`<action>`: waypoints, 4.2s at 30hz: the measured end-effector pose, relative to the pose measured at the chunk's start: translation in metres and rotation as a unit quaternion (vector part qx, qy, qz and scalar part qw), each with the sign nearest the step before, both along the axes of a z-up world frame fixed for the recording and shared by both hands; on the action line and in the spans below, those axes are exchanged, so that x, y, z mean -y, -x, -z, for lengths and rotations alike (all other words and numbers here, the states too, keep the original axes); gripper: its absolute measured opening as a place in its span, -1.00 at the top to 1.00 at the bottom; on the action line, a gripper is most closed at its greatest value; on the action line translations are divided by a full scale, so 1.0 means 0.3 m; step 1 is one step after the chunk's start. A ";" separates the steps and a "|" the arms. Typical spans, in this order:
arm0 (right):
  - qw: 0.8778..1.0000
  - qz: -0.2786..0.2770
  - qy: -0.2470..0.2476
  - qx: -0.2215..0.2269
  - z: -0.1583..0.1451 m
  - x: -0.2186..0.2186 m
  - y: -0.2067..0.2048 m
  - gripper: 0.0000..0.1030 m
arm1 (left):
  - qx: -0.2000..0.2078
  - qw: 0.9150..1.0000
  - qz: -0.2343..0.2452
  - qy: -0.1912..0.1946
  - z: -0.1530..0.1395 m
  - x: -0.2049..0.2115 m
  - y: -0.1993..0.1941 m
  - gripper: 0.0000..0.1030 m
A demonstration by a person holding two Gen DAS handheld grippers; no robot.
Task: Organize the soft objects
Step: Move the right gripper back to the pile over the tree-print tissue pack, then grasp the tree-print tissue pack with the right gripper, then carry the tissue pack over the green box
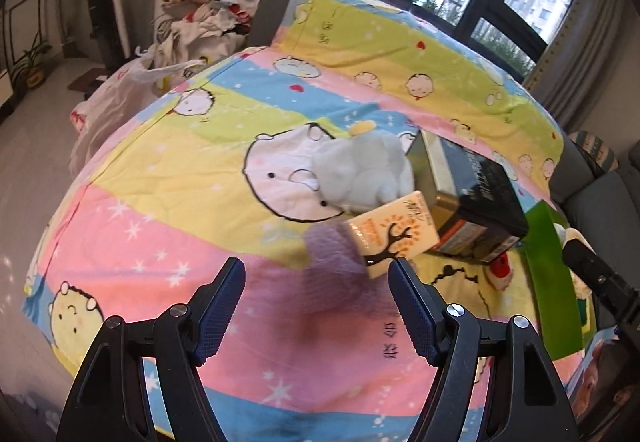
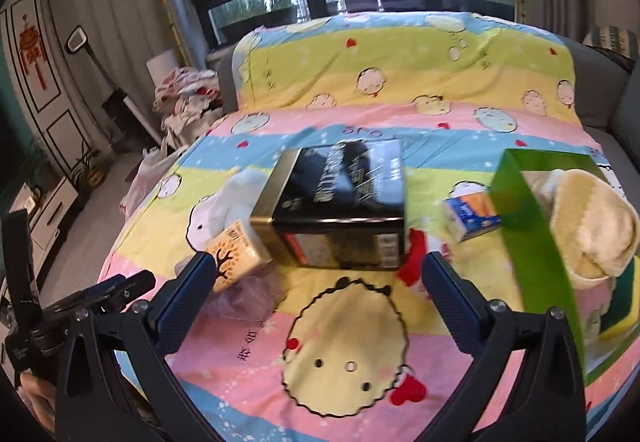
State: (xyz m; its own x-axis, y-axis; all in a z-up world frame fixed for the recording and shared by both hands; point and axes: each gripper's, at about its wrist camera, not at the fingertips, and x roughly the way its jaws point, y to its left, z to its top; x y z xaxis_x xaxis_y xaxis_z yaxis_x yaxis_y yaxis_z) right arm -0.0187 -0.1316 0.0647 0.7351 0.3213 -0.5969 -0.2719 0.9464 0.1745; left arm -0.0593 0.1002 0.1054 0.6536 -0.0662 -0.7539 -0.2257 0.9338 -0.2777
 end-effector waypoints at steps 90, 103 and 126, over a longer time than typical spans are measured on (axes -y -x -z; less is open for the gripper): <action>0.971 -0.076 -0.065 -0.216 0.347 0.118 -0.178 -0.20 | -0.084 0.975 0.180 0.104 0.172 0.475 -0.001 0.07; 0.970 -0.079 -0.091 -0.212 0.351 0.172 -0.106 -0.18 | -0.056 0.982 0.177 0.043 0.169 0.556 -0.035 0.42; 0.981 0.092 -0.168 0.004 -0.065 0.613 0.016 -0.15 | 0.141 0.940 0.308 -0.036 -0.231 0.994 -0.141 0.42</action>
